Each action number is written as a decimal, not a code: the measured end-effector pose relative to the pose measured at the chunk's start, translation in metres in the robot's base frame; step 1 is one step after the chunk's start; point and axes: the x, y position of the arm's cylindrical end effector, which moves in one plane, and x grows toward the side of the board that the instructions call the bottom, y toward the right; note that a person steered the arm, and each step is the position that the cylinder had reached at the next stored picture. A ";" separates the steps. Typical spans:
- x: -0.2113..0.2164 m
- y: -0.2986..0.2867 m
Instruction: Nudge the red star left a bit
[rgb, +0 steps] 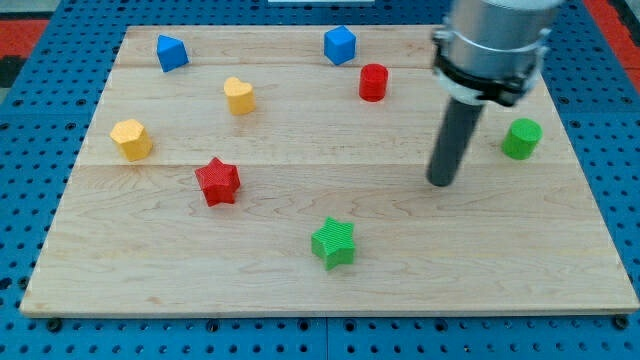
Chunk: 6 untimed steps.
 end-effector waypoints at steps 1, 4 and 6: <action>-0.009 -0.031; -0.020 -0.229; -0.017 -0.348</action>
